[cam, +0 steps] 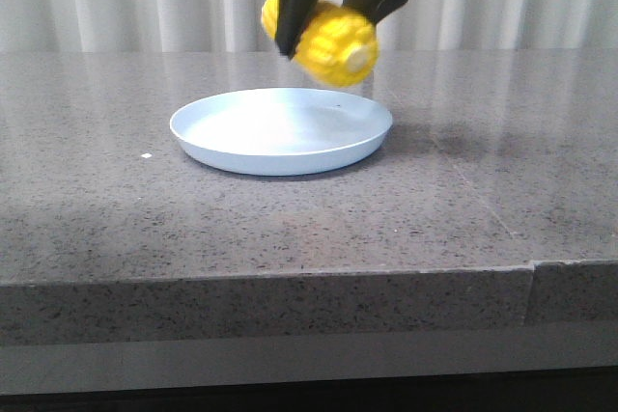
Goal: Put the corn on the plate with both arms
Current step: 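Lift the corn and carry it with the right gripper over the plate, then lower the corn onto the plate and open the right gripper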
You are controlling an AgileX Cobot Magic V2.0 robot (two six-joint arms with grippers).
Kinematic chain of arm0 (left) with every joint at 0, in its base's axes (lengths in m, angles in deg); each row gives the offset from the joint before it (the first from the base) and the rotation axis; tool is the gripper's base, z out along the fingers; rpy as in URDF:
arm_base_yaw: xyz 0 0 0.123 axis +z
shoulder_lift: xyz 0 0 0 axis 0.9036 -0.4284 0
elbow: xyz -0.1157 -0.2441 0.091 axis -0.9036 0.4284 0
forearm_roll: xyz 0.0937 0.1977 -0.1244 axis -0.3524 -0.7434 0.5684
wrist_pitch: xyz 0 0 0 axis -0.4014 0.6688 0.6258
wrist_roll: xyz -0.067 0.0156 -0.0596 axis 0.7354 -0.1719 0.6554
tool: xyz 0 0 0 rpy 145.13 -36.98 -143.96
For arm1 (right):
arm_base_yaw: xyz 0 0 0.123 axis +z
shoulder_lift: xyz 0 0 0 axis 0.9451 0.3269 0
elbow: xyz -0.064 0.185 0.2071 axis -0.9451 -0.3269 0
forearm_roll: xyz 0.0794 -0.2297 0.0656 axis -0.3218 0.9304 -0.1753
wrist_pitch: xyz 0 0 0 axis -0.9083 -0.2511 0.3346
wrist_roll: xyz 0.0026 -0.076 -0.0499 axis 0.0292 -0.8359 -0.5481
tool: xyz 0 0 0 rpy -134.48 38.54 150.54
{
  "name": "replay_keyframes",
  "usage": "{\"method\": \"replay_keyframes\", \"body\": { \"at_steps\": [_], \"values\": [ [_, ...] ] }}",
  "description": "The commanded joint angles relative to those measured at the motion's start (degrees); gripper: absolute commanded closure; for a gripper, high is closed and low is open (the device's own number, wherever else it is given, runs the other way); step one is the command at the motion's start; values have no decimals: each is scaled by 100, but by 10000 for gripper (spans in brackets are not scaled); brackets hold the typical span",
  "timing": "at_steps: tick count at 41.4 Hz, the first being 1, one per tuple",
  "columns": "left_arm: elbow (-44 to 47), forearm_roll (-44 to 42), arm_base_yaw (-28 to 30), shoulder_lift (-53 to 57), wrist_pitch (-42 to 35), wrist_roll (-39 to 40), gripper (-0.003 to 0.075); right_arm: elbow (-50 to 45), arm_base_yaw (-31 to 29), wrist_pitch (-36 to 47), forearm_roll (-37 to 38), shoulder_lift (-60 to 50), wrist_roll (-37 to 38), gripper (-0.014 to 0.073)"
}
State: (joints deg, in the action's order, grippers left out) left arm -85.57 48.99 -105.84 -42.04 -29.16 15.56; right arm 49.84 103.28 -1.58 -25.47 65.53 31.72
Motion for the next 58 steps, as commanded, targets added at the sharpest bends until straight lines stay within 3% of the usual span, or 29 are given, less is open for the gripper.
{"method": "replay_keyframes", "body": {
  "at_steps": [1, 8, 15, 20, 28, 38, 58],
  "values": [
    [-156, 9, -44, 71, -366, 58, 226, 52, 39, 625, -2, -122, 483, 366],
    [-156, 9, -44, 71, -366, 58, 226, 45, 39, 952, -2, 202, 995, 303],
    [-156, 9, -44, 71, -366, 58, 226, 45, 39, 983, -2, 413, 995, 83],
    [-156, 9, -44, 71, -366, 58, 226, 45, 46, 944, -37, 382, 995, 6],
    [-156, 9, -44, 71, -366, 58, 226, 45, 129, 916, 137, -140, 818, 10],
    [-156, 9, -44, 71, -366, 58, 226, -243, 335, 248, 1264, -1172, 431, 10],
    [-156, 9, -44, 71, -366, 58, 226, -2980, 438, 135, 1526, -4377, 180, 10]
  ]
}}
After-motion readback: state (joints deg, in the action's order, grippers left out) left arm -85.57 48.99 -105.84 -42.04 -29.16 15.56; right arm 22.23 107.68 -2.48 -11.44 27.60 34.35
